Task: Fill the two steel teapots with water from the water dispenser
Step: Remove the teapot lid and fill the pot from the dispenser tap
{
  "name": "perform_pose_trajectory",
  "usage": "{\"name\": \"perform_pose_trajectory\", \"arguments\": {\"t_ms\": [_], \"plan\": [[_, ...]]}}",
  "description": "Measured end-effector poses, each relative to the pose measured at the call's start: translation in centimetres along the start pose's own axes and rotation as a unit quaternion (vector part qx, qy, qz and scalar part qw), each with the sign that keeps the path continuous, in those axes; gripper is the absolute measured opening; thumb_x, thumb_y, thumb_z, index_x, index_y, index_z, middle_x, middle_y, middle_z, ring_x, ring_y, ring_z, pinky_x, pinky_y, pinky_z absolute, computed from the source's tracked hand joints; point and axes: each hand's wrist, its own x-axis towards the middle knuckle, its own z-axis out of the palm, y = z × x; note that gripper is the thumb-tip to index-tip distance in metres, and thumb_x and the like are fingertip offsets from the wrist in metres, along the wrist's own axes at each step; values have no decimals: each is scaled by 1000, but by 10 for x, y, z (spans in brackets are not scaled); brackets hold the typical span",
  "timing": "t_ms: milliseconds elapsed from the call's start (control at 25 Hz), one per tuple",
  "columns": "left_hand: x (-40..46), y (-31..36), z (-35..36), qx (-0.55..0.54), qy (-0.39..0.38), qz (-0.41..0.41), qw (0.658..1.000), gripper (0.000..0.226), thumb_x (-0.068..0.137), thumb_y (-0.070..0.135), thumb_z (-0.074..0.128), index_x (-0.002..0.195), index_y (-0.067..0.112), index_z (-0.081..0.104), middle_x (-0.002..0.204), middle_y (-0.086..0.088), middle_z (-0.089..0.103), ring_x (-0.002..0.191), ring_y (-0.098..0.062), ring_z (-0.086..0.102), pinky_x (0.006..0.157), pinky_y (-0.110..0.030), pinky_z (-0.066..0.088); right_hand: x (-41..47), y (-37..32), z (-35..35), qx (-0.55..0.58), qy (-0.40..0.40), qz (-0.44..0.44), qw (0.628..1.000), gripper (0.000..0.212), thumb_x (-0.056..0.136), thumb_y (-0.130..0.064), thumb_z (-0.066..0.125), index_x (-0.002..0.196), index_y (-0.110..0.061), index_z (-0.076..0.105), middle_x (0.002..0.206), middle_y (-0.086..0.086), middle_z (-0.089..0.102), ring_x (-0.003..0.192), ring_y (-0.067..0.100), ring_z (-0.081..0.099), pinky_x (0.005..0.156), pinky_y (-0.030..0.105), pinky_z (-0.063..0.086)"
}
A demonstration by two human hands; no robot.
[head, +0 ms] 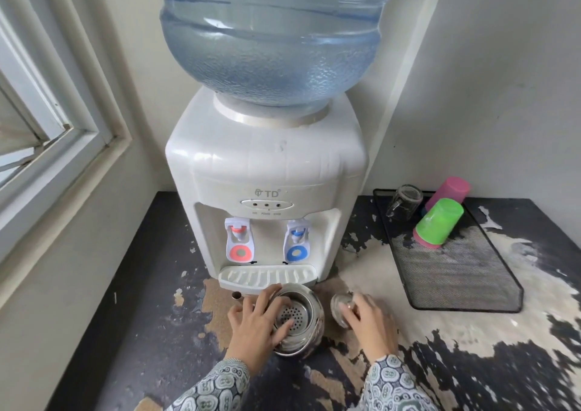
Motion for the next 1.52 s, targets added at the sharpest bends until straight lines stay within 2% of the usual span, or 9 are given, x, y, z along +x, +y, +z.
{"name": "perform_pose_trajectory", "arguments": {"t_ms": [80,200,320,440,640,880,1120,1360,1520], "plan": [[0,2,-1,3,4,5,1000,53,83,68,25,131,45,25,149,24,11,125,-10,27,103,-40,19,-4,8,8,-102,-78,-15,992,42,89,-52,36,122,-25,43,137,-5,46,113,16,53,96,43,41],[-5,0,-3,-67,19,15,997,83,66,81,17,136,37,19,151,19,-1,133,-5,20,109,-41,20,-7,5,6,-75,-56,-2,996,42,87,-53,40,118,-25,39,129,-3,46,113,16,47,91,34,40],[-15,-10,-3,-103,20,18,994,104,50,91,34,136,39,8,149,16,-8,138,-4,4,113,-41,7,-20,-9,2,203,19,30,978,28,85,-42,52,107,-26,46,106,-5,52,103,19,51,78,24,39],[-20,-16,-3,-30,-11,24,999,132,38,94,43,137,36,-23,146,16,-18,132,4,-33,109,-43,-15,-35,-39,3,377,-91,8,921,32,92,-37,42,122,-30,40,123,-8,44,118,9,42,96,19,32],[-24,-18,-11,-69,30,-28,997,127,41,92,43,134,35,-21,155,7,-1,136,1,-15,112,-39,-1,-39,-67,4,456,-148,23,877,46,95,-36,34,139,-28,25,139,-16,30,130,-1,23,110,21,16],[-24,-48,-45,-151,180,-104,966,134,31,101,27,135,18,37,144,2,36,135,-6,22,107,-33,9,-22,-109,-13,462,-210,-39,861,59,86,-54,33,140,-36,18,138,-23,26,130,-3,21,111,23,16],[-1,-71,-79,-100,126,-134,978,137,31,101,9,141,21,23,150,0,26,142,-12,7,110,-37,3,0,-151,-14,465,-228,-67,853,66,87,-40,54,139,-25,18,142,-5,38,128,8,37,105,24,31],[14,-70,-77,-53,52,-135,988,116,53,89,19,144,18,11,150,4,22,141,-12,6,113,-40,4,7,-153,-13,462,-180,-45,867,68,86,-27,59,139,-15,18,147,7,31,130,17,37,108,31,33],[15,-68,-76,13,41,-142,989,105,63,84,18,144,18,10,149,11,22,139,-8,10,111,-43,7,-6,-162,-13,443,-73,-75,890,62,87,-16,57,136,-23,20,142,3,31,120,5,36,98,12,32]]}}
